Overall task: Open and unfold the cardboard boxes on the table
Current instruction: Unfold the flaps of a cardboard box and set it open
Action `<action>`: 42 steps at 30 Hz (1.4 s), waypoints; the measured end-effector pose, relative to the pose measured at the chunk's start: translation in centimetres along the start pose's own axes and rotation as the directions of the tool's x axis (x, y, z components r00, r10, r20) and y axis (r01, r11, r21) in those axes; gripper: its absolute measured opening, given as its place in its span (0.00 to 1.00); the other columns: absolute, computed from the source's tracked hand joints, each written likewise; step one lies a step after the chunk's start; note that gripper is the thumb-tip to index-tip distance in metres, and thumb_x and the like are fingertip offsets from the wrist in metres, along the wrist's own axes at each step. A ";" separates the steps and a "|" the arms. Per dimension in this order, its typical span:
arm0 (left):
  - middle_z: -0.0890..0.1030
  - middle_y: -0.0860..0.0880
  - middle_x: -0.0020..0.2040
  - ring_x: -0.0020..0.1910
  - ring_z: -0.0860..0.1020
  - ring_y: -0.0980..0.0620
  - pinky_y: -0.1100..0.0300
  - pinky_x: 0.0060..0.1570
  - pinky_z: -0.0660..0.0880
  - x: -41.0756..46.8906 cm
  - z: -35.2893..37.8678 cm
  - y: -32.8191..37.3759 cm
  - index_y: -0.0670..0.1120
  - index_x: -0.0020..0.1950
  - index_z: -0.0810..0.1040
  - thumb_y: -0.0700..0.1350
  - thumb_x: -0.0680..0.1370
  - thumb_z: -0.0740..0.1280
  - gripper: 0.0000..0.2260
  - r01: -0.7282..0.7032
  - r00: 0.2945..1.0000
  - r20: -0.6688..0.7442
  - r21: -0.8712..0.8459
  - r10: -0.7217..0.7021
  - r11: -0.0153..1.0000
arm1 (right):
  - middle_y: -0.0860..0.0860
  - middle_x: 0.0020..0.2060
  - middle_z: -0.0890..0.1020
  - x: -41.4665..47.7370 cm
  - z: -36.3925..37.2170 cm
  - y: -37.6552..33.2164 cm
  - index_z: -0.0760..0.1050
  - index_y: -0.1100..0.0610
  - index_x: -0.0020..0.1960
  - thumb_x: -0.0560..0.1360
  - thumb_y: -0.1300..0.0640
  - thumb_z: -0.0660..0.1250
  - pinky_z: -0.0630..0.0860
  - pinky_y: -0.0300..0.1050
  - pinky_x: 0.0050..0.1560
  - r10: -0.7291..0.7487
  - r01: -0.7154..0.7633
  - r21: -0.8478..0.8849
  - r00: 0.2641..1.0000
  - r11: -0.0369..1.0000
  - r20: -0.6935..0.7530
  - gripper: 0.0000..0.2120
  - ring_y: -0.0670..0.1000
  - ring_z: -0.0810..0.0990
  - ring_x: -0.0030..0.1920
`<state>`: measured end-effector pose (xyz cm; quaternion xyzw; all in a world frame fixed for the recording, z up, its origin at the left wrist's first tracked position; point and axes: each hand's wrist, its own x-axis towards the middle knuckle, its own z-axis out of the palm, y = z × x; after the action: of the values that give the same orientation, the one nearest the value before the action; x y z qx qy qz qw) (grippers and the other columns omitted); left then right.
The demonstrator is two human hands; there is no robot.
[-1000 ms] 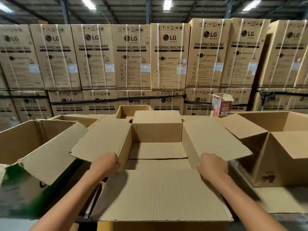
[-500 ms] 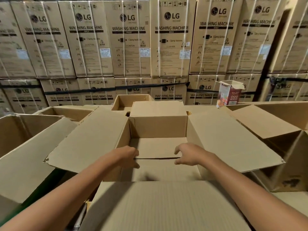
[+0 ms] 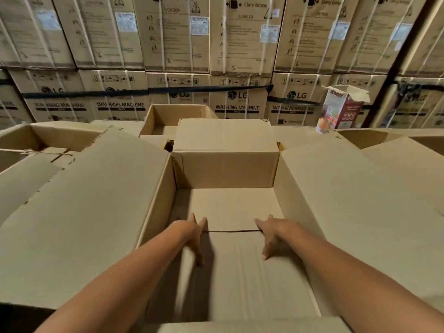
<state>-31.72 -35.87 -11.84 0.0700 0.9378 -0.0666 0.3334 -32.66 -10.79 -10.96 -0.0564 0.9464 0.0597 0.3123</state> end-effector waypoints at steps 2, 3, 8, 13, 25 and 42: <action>0.34 0.42 0.79 0.78 0.55 0.36 0.43 0.72 0.64 1.3 1.4 0.0 0.53 0.79 0.32 0.63 0.61 0.80 0.66 -0.002 0.999 0.034 -0.005 0.003 1.000 | 0.61 0.80 0.44 1.1 1.7 0.0 0.42 0.46 0.81 0.62 0.40 0.81 0.67 0.58 0.72 0.008 -0.007 -0.027 0.999 1.000 0.036 0.63 0.64 0.61 0.77; 0.32 0.42 0.79 0.78 0.53 0.35 0.41 0.73 0.63 2.1 2.4 0.2 0.54 0.78 0.30 0.64 0.61 0.80 0.66 0.001 0.998 0.065 -0.016 0.000 1.000 | 0.60 0.80 0.41 1.8 2.9 -0.2 0.39 0.46 0.81 0.63 0.40 0.81 0.65 0.59 0.74 0.010 -0.008 -0.034 0.998 0.999 0.055 0.63 0.65 0.58 0.78; 0.22 0.38 0.72 0.78 0.45 0.32 0.39 0.75 0.56 5.2 6.3 0.5 0.53 0.73 0.23 0.57 0.70 0.78 0.62 0.037 0.990 0.140 -0.083 -0.025 0.996 | 0.60 0.80 0.38 4.2 6.7 -0.7 0.34 0.44 0.80 0.64 0.41 0.80 0.61 0.65 0.74 0.038 -0.035 -0.050 0.997 0.998 0.063 0.64 0.73 0.46 0.77; 0.19 0.40 0.66 0.76 0.37 0.28 0.34 0.73 0.58 6.2 6.0 1.1 0.53 0.70 0.20 0.57 0.68 0.79 0.65 0.047 0.989 0.140 -0.060 -0.038 0.997 | 0.61 0.80 0.42 4.7 6.9 -0.2 0.38 0.44 0.81 0.61 0.40 0.82 0.63 0.62 0.74 0.018 -0.017 -0.024 0.999 1.000 0.026 0.65 0.74 0.51 0.76; 0.34 0.41 0.80 0.79 0.48 0.34 0.39 0.74 0.59 3.5 3.6 -0.2 0.52 0.79 0.33 0.65 0.67 0.75 0.60 -0.054 0.998 0.028 0.022 0.053 0.998 | 0.53 0.78 0.65 1.4 3.4 -0.5 0.53 0.53 0.81 0.62 0.41 0.82 0.67 0.44 0.70 -0.119 0.107 0.209 0.992 0.972 0.048 0.58 0.56 0.68 0.74; 0.44 0.44 0.82 0.80 0.47 0.43 0.48 0.77 0.52 -23.9 -3.9 1.3 0.52 0.82 0.44 0.57 0.79 0.66 0.40 -0.304 0.687 -0.724 -0.218 0.055 0.927 | 0.51 0.79 0.61 -25.1 -3.9 -2.7 0.52 0.50 0.81 0.74 0.36 0.69 0.64 0.52 0.75 -0.197 0.452 0.194 0.681 0.870 -0.705 0.44 0.53 0.62 0.77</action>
<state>-15.53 -35.97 6.25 0.1277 0.9792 0.1524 -0.0395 -14.50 -12.25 6.96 -0.1868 0.9627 -0.1926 -0.0354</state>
